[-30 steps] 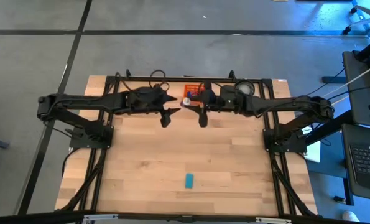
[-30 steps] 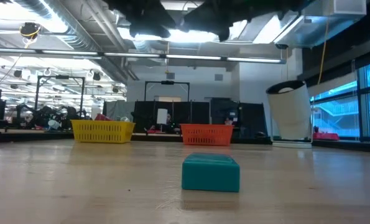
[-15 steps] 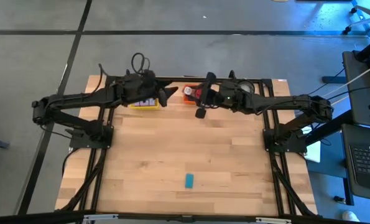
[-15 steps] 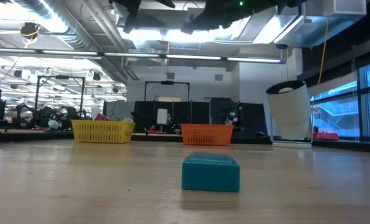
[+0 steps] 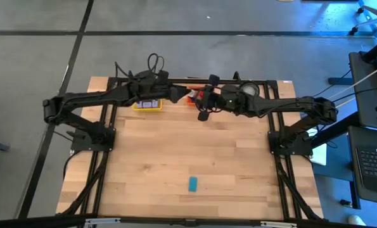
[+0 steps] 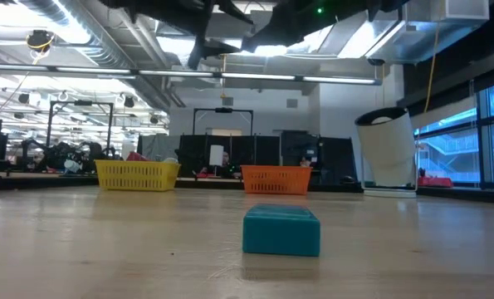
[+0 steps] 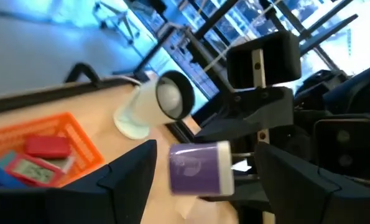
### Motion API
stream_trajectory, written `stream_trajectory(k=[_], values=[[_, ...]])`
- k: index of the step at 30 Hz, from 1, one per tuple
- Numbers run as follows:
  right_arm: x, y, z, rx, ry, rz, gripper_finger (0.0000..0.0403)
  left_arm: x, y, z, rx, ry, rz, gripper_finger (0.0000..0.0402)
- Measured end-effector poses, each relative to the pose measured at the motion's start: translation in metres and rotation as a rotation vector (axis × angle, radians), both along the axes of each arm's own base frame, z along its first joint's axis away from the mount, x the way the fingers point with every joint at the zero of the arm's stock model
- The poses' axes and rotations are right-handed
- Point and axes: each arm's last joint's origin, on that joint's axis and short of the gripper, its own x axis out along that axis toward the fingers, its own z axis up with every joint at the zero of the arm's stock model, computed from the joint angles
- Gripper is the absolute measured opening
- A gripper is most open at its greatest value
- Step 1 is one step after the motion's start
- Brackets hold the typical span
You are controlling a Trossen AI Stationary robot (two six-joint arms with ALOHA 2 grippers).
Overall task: Pick & Place Office items
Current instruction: Put the violet changer adapter into the yellow bin
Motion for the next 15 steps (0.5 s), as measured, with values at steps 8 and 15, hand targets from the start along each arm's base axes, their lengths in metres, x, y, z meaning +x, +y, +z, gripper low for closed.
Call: stream_trajectory(k=[8,15], values=[[0.001,0.0,-0.003,-0.018,0.025,-0.002,0.0141,0.008,0.006,-0.01,-0.086,-0.01,-0.004,0.0268],[0.001,-0.001,-0.003,-0.041,0.036,0.004,0.0141,0.009,0.007,-0.012,-0.103,-0.002,-0.006,0.0263]])
